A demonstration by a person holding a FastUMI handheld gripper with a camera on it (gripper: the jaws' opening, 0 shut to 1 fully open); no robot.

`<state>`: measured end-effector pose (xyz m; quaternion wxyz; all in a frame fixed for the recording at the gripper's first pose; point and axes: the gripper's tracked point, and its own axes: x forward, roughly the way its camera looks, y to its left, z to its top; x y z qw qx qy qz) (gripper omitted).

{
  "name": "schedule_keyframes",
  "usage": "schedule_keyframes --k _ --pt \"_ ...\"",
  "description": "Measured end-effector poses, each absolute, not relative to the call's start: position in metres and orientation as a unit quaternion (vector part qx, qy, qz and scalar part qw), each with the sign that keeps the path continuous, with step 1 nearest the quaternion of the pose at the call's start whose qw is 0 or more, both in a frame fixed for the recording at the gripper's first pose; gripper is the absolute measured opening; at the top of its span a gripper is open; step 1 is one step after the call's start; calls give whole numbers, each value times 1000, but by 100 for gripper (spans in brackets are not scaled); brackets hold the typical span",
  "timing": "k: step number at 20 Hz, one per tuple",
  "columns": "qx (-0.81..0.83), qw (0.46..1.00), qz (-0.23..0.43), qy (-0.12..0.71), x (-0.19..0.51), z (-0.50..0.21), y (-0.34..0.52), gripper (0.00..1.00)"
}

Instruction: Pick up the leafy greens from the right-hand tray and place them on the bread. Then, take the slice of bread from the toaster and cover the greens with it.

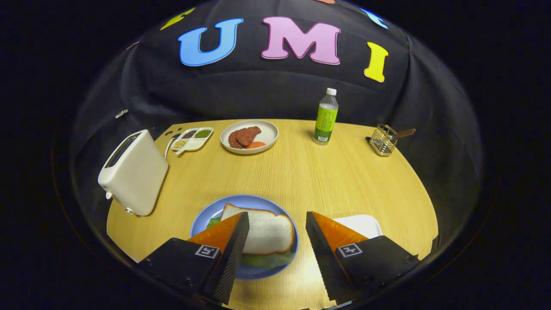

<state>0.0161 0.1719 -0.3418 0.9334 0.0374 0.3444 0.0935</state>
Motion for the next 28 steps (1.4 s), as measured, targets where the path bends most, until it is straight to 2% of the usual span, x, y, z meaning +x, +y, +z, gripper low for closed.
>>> schedule_keyframes --k 9,14,17,28 --pt "-2 966 130 222 23 -222 169 83" --pt "16 971 148 185 15 -169 164 83" --pt "25 974 155 162 16 -144 150 87" --pt "29 970 183 157 36 -135 109 88"
